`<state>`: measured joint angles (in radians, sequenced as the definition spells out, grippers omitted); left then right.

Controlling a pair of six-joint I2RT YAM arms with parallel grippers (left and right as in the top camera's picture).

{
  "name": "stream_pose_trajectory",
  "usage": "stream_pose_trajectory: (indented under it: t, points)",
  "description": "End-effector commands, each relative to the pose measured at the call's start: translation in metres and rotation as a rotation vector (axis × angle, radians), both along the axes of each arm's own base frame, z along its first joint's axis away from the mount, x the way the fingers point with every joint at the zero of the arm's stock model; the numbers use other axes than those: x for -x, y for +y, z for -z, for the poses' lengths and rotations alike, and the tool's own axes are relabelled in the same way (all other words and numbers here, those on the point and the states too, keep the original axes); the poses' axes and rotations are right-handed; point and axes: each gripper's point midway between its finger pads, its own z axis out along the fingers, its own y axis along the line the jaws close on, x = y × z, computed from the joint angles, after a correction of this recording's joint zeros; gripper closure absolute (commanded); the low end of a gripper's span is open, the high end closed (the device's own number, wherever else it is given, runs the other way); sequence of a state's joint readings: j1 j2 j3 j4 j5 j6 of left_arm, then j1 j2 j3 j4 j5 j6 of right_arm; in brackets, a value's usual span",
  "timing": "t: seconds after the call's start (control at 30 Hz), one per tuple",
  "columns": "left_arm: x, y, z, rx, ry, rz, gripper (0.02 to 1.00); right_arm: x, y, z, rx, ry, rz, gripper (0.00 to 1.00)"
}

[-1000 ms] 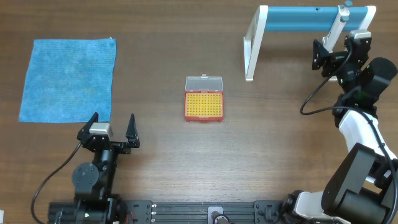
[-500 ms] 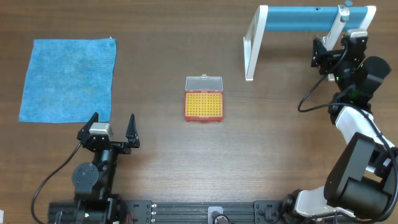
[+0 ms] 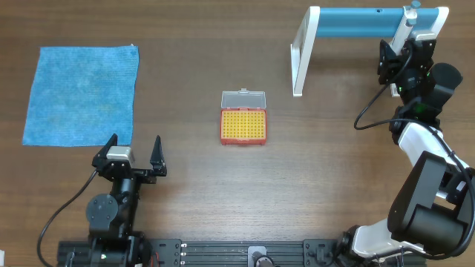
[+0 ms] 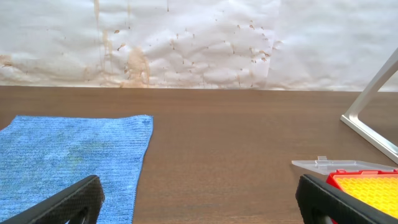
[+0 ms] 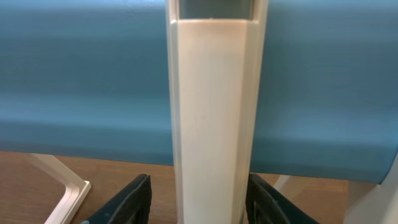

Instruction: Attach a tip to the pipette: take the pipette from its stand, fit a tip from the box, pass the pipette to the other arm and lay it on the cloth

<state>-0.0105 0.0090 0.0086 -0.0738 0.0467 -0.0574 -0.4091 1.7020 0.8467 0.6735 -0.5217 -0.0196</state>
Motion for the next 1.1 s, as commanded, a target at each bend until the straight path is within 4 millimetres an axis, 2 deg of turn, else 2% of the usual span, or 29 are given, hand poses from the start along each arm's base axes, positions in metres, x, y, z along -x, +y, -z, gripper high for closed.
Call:
stream_pose_trajectory:
  t: [0.03,0.17,0.37,0.43,0.67,0.7,0.77,0.8,0.83,0.9,0.93,0.97,1.0,1.03,1.1]
  points:
    - [0.0,-0.004,0.001,-0.008,0.0,0.022,0.023,-0.005,-0.001,-0.006,0.006,-0.013,0.005,0.575]
    - [0.0,-0.004,0.001,-0.008,0.0,0.022,0.023,-0.005,-0.001,-0.006,0.006,-0.013,0.005,0.722]
    - [0.0,-0.004,0.001,-0.008,0.0,0.022,0.02,-0.005,-0.001,-0.006,0.007,-0.014,0.005,0.851]
    - [0.0,-0.004,0.001,-0.008,0.0,0.022,0.023,-0.004,-0.001,-0.011,0.011,-0.024,0.004,0.864]
    - [0.0,-0.004,0.001,-0.008,0.0,0.022,0.023,0.015,0.008,-0.089,0.055,-0.179,0.005,0.869]
    - [0.0,-0.004,0.001,-0.008,0.0,0.022,0.02,0.025,0.021,-0.111,0.069,-0.226,-0.052,0.873]
    - [0.0,-0.004,0.001,-0.008,0.0,0.022,0.02,0.042,0.044,-0.14,0.022,-0.276,-0.152,0.877]
    - [0.0,-0.004,0.001,-0.008,0.0,0.022,0.02,0.056,0.067,-0.156,-0.037,-0.292,-0.263,0.901]
    - [0.0,-0.004,0.001,-0.009,0.0,0.022,0.02,0.069,0.1,-0.167,-0.071,-0.302,-0.399,0.921]
    - [0.0,-0.004,0.001,-0.009,0.0,0.022,0.023,0.085,0.169,-0.178,-0.127,-0.308,-0.624,0.923]
    - [0.0,-0.004,0.001,-0.009,0.0,0.022,0.023,0.092,0.201,-0.177,-0.137,-0.303,-0.713,0.921]
    - [0.0,-0.004,0.001,-0.008,0.0,0.022,0.02,0.104,0.241,-0.173,-0.141,-0.305,-0.818,0.923]
    - [0.0,-0.004,0.001,-0.009,0.0,0.022,0.02,0.112,0.261,-0.169,-0.14,-0.313,-0.874,0.925]
    - [0.0,-0.004,0.001,-0.009,0.0,0.022,0.023,0.126,0.291,-0.158,-0.149,-0.326,-0.955,0.923]
    - [0.0,-0.004,0.001,-0.008,0.0,0.022,0.02,0.148,0.329,-0.132,-0.169,-0.325,-1.066,0.923]
